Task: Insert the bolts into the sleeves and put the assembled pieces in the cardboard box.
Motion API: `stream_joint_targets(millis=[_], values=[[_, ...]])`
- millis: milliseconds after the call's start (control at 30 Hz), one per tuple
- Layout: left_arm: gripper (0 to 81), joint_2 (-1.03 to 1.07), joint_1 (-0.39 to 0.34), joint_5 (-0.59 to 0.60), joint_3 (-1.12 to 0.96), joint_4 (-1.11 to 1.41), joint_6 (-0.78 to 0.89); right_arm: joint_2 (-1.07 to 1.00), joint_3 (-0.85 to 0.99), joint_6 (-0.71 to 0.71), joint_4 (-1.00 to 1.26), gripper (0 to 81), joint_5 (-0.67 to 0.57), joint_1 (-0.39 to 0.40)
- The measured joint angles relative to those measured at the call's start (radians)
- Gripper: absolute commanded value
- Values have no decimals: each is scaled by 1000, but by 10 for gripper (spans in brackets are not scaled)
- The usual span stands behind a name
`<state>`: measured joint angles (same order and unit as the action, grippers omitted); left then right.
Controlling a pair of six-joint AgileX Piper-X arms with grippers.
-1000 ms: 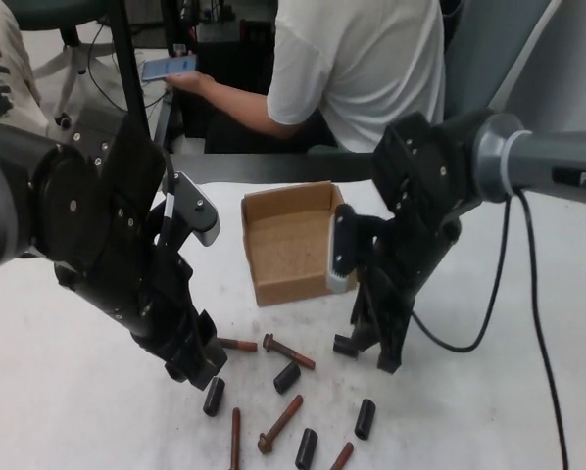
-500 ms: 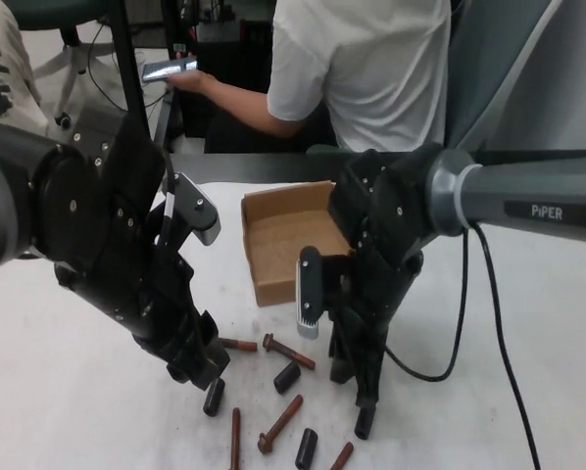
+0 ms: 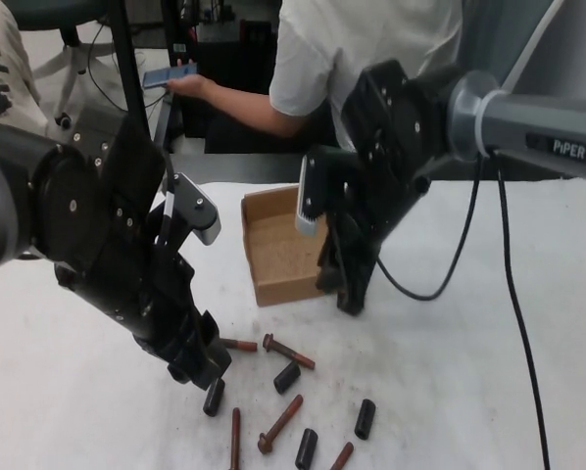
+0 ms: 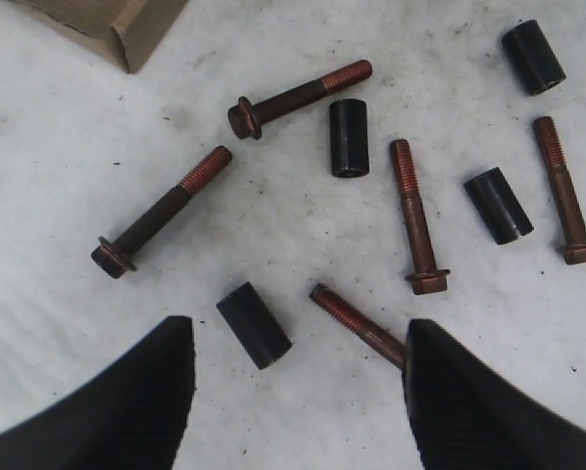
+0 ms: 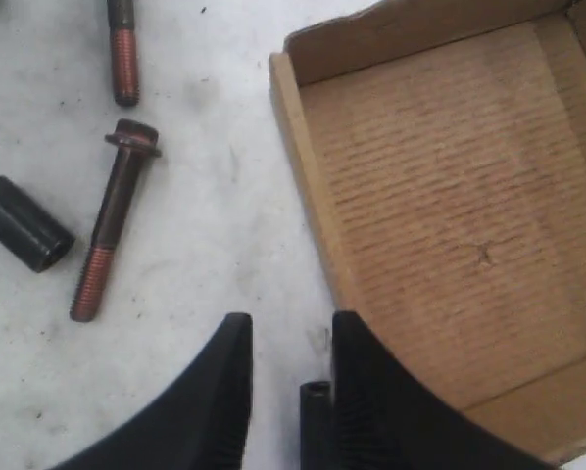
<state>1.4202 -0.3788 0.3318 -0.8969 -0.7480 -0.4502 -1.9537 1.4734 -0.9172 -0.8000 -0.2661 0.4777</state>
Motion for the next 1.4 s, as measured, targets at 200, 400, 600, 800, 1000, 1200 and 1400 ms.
stream_joint_targets(millis=[200, 400, 600, 800, 1000, 1200, 1400], values=[[574, 0, 0, 0, 0, 0, 0, 0, 17, -2, 13, 268, -2, -9], [574, 0, 0, 0, 0, 0, 0, -18, 17, -22, 14, 268, 59, -77], [574, 0, 0, 0, 0, 9, 0, -22, 17, -22, 14, 268, 52, -145], [574, 0, 0, 1, 0, 15, 0, -57, 17, -24, -33, 268, 32, -140], [574, 0, 0, 3, 0, 22, 0, -73, 17, -24, -46, 268, 27, -117], [574, 0, 0, 4, 0, 21, 0, -73, 17, -46, -45, 268, 19, -106], [574, 0, 0, 4, 0, 21, 0, -73, 17, -47, -51, 268, 17, -105]])
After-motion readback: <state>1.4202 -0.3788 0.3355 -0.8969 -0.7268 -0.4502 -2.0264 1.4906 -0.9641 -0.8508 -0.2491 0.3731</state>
